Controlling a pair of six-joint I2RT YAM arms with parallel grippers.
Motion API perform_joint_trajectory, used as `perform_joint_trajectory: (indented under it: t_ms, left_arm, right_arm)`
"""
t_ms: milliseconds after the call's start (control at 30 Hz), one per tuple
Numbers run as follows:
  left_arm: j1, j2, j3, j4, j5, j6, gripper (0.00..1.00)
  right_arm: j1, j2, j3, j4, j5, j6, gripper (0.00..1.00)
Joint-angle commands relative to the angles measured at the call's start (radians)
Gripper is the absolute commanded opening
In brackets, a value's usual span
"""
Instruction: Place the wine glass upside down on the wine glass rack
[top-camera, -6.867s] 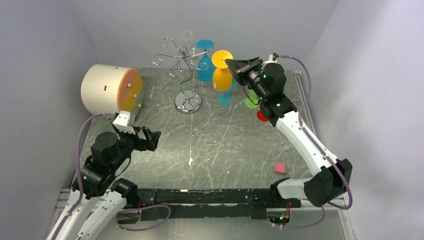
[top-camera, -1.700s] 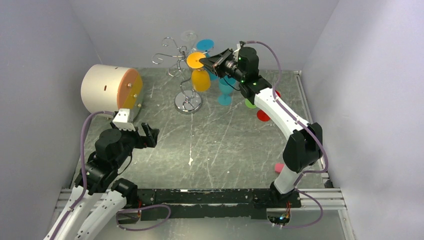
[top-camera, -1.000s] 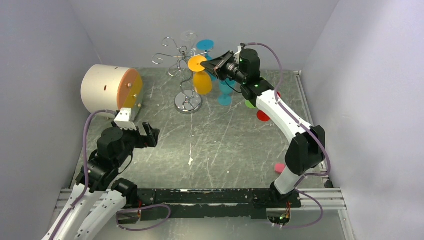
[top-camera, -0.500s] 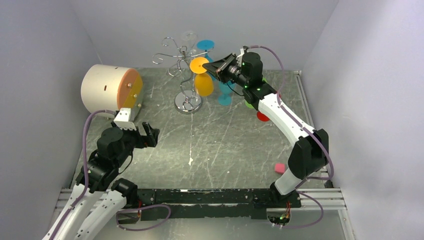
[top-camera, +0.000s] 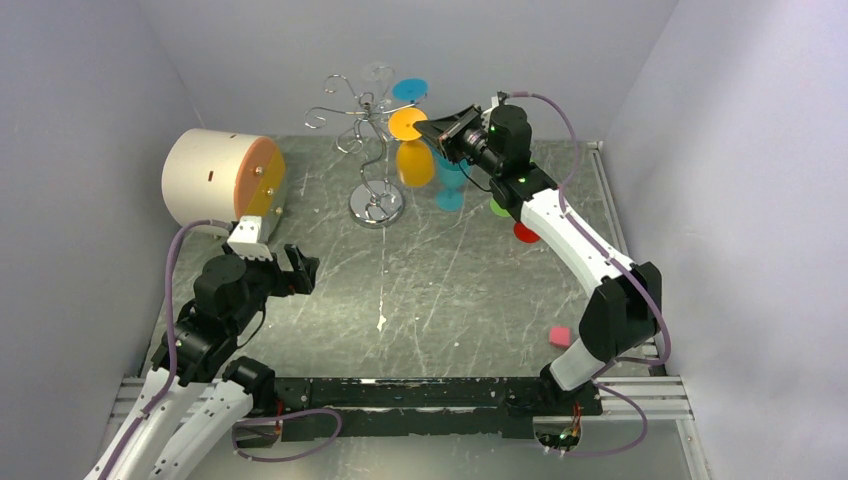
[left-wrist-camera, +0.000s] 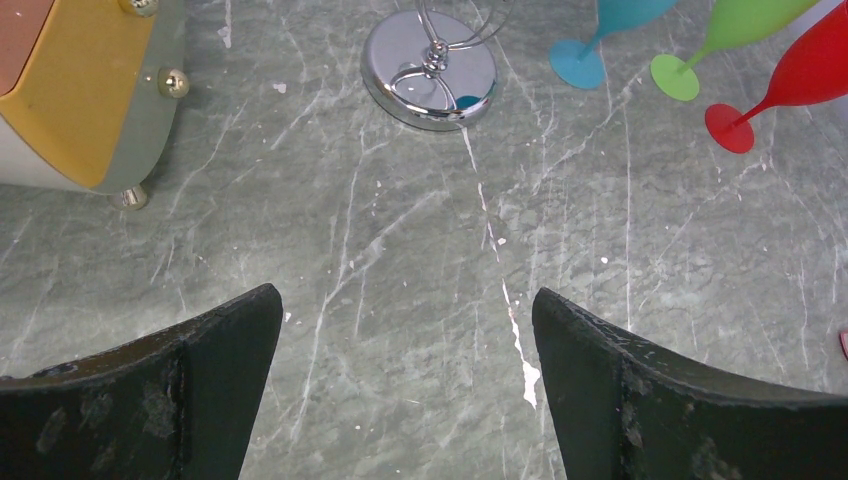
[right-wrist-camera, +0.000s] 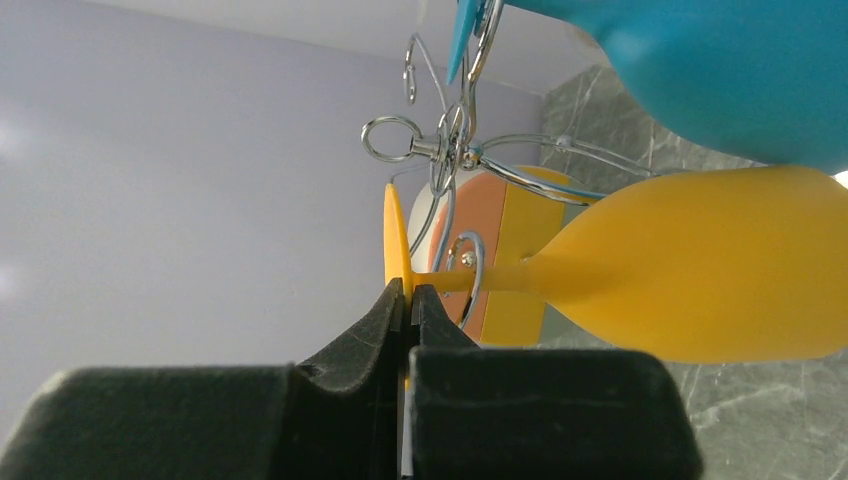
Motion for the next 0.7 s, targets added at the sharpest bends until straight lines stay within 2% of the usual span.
perform_joint_trajectory:
  t_ms: [0,600,667]
  left_arm:
    - [0.005,-0.005,-0.002,-0.004,-0.008,-0.001,0.99]
    - [0.005,-0.01,-0.003,-0.005,-0.014,-0.005,0.99]
    - [0.005,-0.012,-0.004,-0.007,-0.016,-0.006,0.99]
  right_arm:
    - [-0.007,-0.027,-0.007,0.027,0.022,0.01,0.02]
    - [-0.012,-0.025,-0.046,0.05,0.019,0.015,0.04]
    - [-0.013,-0.024,-0.039,0.042,0.018,0.014,0.08]
